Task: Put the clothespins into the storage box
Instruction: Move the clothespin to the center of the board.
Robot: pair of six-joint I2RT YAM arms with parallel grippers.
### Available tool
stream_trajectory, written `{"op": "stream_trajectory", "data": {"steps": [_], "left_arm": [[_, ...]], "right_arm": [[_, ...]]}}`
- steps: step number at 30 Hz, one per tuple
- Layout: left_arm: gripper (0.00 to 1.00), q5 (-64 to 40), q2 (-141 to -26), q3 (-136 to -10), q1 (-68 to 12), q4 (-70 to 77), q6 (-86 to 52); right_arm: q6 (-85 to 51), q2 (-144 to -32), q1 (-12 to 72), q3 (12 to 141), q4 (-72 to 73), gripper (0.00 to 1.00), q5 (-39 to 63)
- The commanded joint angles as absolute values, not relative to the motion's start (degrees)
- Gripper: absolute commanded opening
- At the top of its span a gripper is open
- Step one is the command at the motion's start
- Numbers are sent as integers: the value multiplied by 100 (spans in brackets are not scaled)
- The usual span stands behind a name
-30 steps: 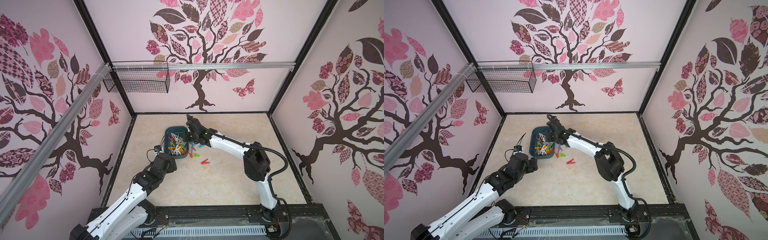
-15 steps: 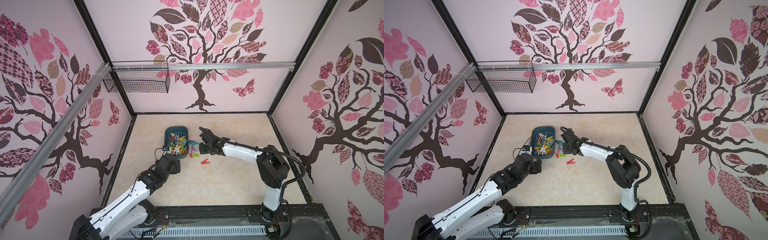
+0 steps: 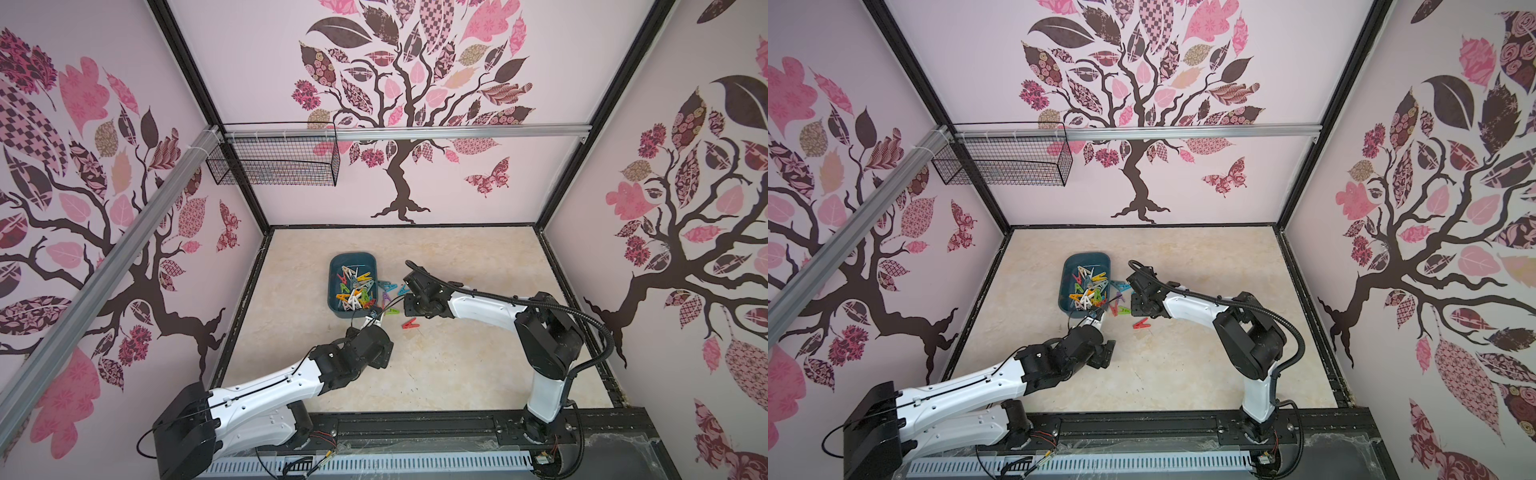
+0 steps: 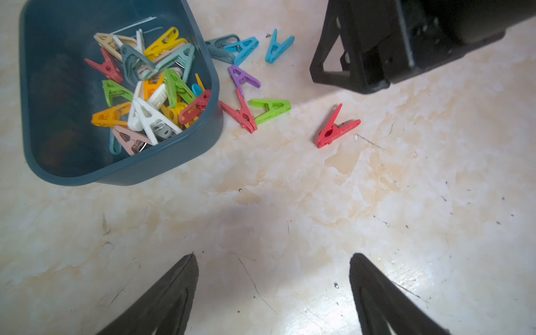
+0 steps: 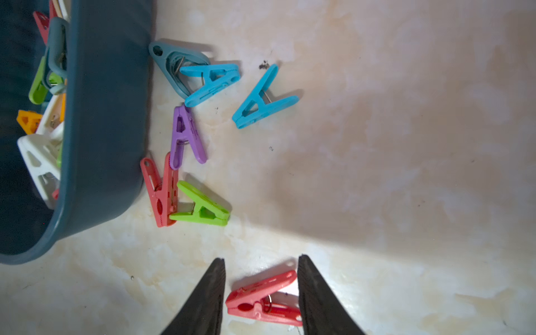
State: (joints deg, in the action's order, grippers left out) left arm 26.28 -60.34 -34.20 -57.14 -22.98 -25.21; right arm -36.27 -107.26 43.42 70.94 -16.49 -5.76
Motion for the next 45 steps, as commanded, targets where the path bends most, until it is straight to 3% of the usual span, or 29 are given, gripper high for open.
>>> {"op": "stream_trajectory", "data": {"steps": [1, 18, 25, 33, 45], "left_arm": [[86, 3071, -5776, -3398, -5720, -2254, -2543], [88, 3394, -5371, -3270, -5704, -2281, -2452], [88, 3376, -5308, -3232, -5636, -2280, -2481], [88, 2896, -4718, -2982, -4927, -2316, -2708], [88, 2880, -4705, -3027, -4913, -2408, -2669]], "right_arm": [[-4110, -10955, 4395, 7170, -1865, 44, -701], [-4988, -11226, 4420, 6751, -1413, 38, -351], [-4929, -11291, 4422, 6766, -1438, 30, -253], [-4004, -10907, 4705, 6821, -2097, 31, -336], [-3028, -10406, 5019, 6474, -2545, 38, 159]]}}
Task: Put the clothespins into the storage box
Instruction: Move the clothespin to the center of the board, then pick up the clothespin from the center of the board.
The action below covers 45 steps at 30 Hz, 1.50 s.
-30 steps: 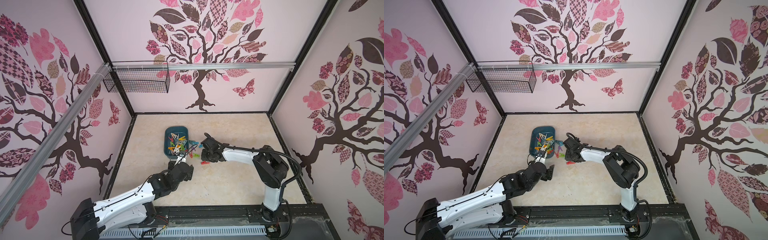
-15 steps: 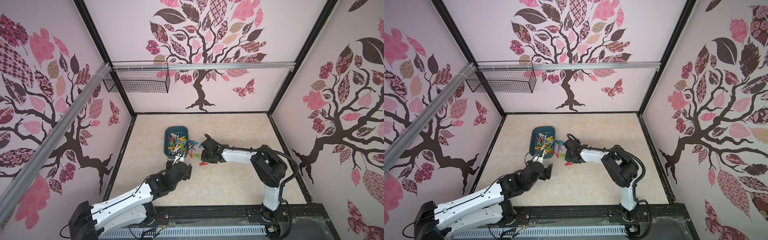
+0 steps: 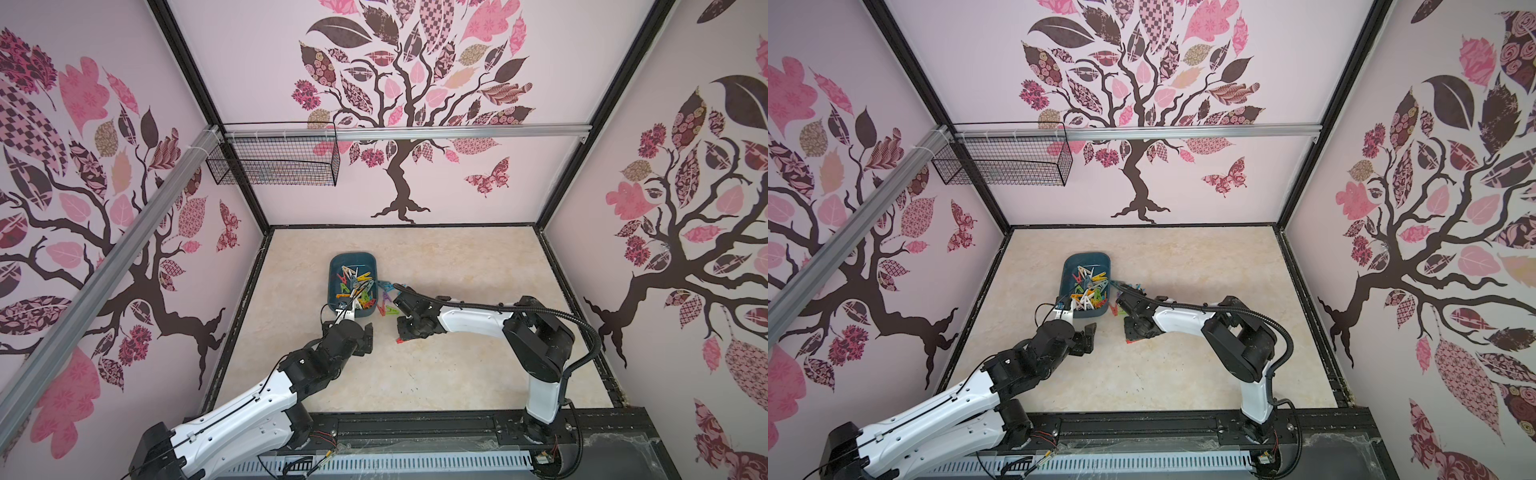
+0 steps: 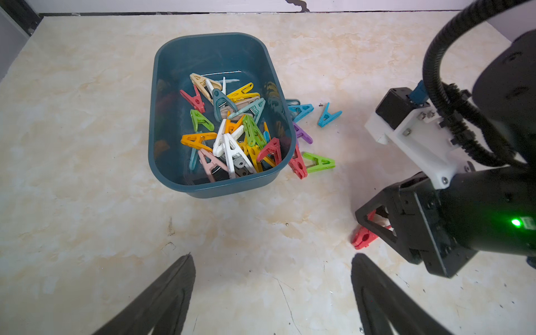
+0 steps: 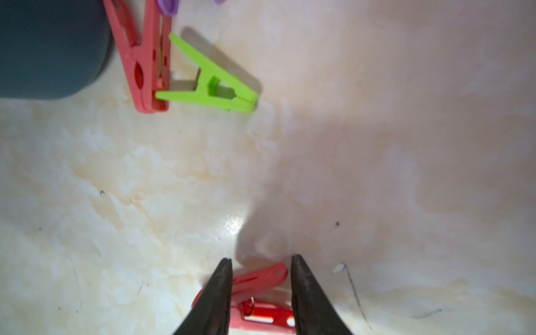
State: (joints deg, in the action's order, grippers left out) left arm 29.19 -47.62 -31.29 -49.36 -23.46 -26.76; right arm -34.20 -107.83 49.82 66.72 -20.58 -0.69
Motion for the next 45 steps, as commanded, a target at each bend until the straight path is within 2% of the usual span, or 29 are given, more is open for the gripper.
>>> {"op": "stream_trajectory", "data": {"steps": [1, 8, 16, 19, 25, 30, 45], "left_arm": [[88, 2904, -4681, -3011, -4913, -2412, -2664], [87, 2830, -4778, -3006, -4913, -2299, -2724], [87, 2873, -4672, -3048, -4913, -2410, -2676], [87, 2859, -4649, -2980, -4911, -2347, -2696], [87, 2881, -4599, -3002, -4913, -2413, -2683], [87, 2908, -4561, -2997, -4905, -2356, -2650], [89, 2917, -4246, -2967, -4810, -2523, -2767]], "right_arm": [[-2933, -10302, 5023, 6391, -2506, 39, 154], [-2753, -10266, 5019, 6445, -2672, 43, 63], [-4002, -10120, 5019, 6288, -2723, 45, -294], [-4159, -9940, 5027, 6128, -2571, 45, 33], [-2859, -9196, 5082, 5667, -2566, 51, 29], [-1307, -9299, 5089, 5609, -3002, 47, 436], [-494, -10057, 5334, 5721, -2411, 45, 17]]}}
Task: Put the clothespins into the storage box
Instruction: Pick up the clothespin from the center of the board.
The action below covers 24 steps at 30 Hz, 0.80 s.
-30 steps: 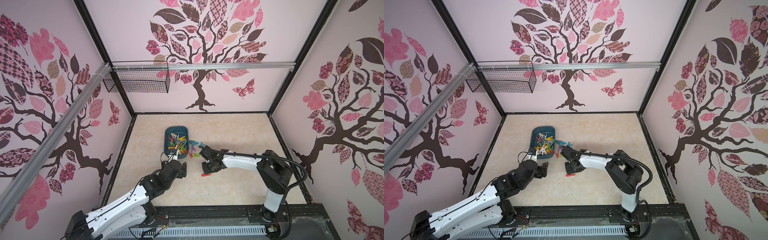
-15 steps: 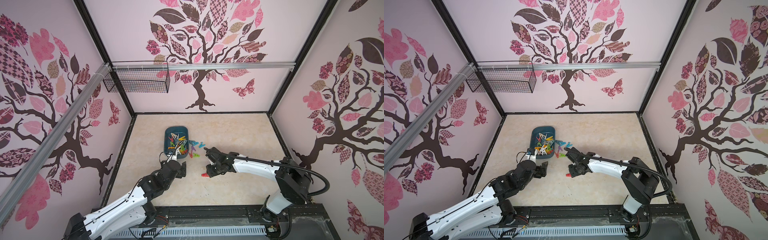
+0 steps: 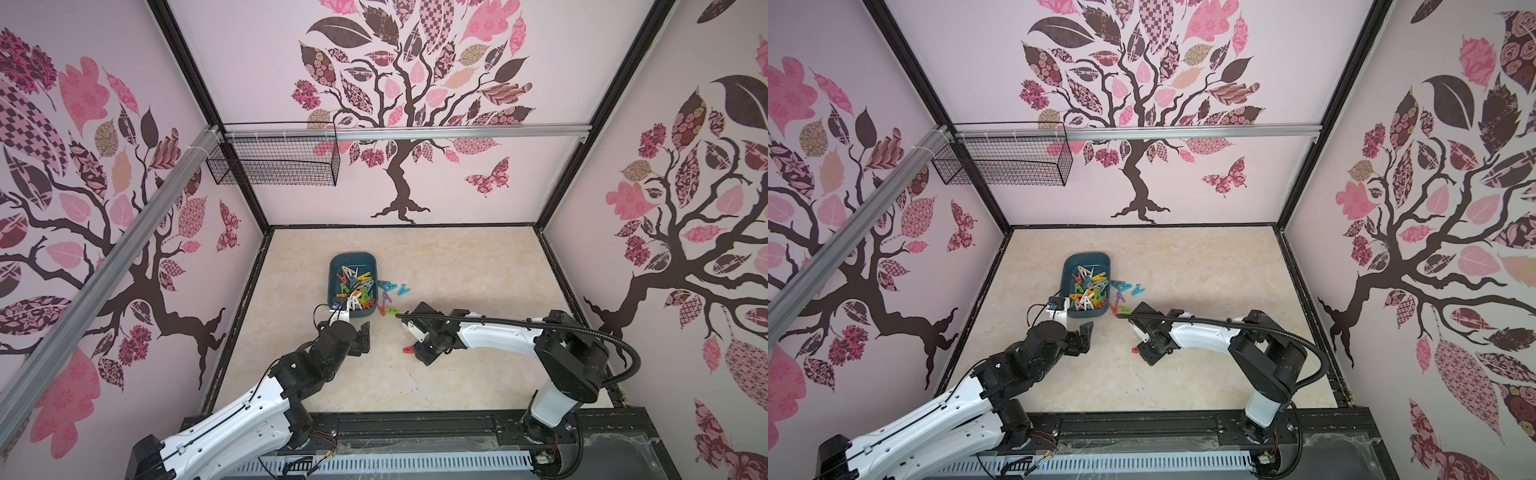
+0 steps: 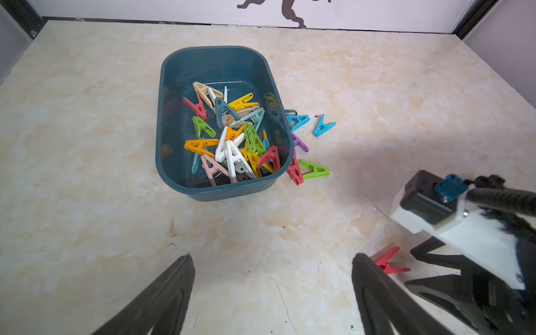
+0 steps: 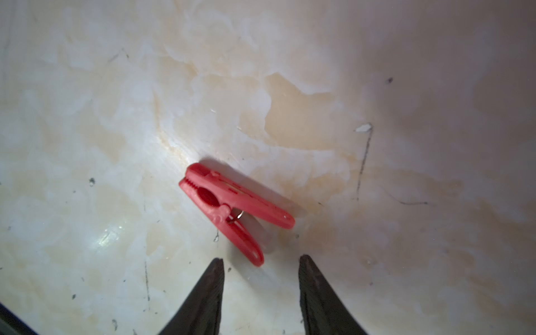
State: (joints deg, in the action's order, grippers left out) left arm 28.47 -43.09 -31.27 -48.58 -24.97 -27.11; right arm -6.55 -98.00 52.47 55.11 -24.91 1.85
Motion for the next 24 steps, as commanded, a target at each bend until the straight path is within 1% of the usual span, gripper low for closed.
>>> {"op": "stream_trajectory", "data": {"steps": [1, 4, 8, 10, 12, 15, 18, 21, 24], "left_arm": [[89, 2909, -4245, -2971, -4803, -2524, -2769], [89, 2875, -4250, -3005, -4779, -2542, -2751], [88, 2765, -4283, -3105, -4635, -2624, -2643], [87, 2473, -4293, -3182, -4316, -2717, -2656], [86, 1948, -4303, -3272, -3736, -2800, -2713], [85, 1224, -4447, -3492, -2834, -2986, -2833], [85, 886, -4724, -3776, -2199, -3245, -2856], [85, 878, -4923, -3947, -1847, -3368, -2867], [85, 1037, -5049, -3990, -1664, -3380, -3013]], "right_arm": [[-495, -10116, 5363, 5749, -2368, 44, -27], [-495, -10287, 5431, 5859, -2277, 40, -140], [-516, -10444, 5554, 6005, -2239, 29, -261], [-577, -10463, 5584, 6056, -2241, 22, -319], [-641, -10384, 5582, 6111, -2205, 16, -345], [-716, -10223, 5581, 6299, -2191, 11, -286], [-838, -10082, 5587, 6673, -2167, 9, -230], [-1037, -10083, 5588, 7282, -2022, 8, -193], [-1223, -10417, 5586, 7958, -1735, 8, -175]]}}
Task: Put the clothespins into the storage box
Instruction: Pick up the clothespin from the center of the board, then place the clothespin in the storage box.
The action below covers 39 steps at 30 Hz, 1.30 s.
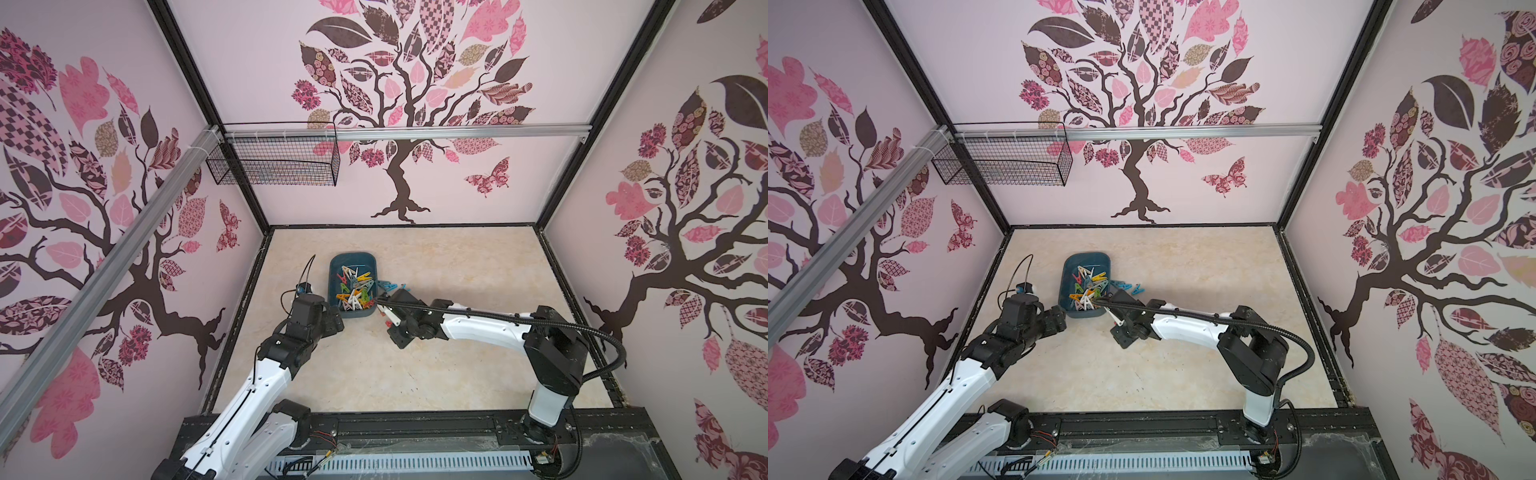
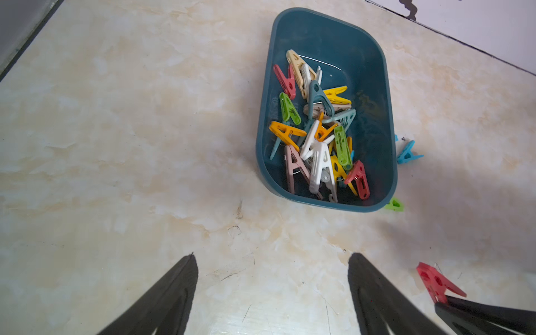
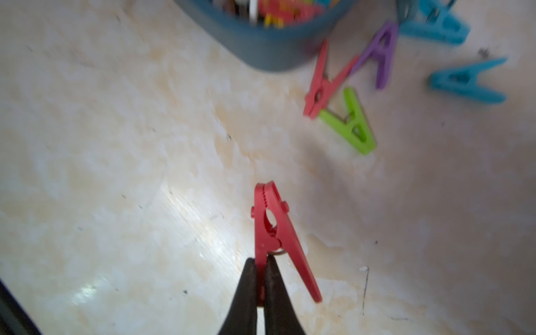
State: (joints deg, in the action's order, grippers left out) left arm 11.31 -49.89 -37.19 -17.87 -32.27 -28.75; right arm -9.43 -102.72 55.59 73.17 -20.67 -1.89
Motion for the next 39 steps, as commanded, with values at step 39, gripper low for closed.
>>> {"op": "stream_trajectory", "data": {"steps": [39], "left_arm": [[84, 666, -7386, -3577, -3929, -428, -2110]], "right_arm": [[-2988, -12823, 3965, 9964, -2198, 43, -1264]]}}
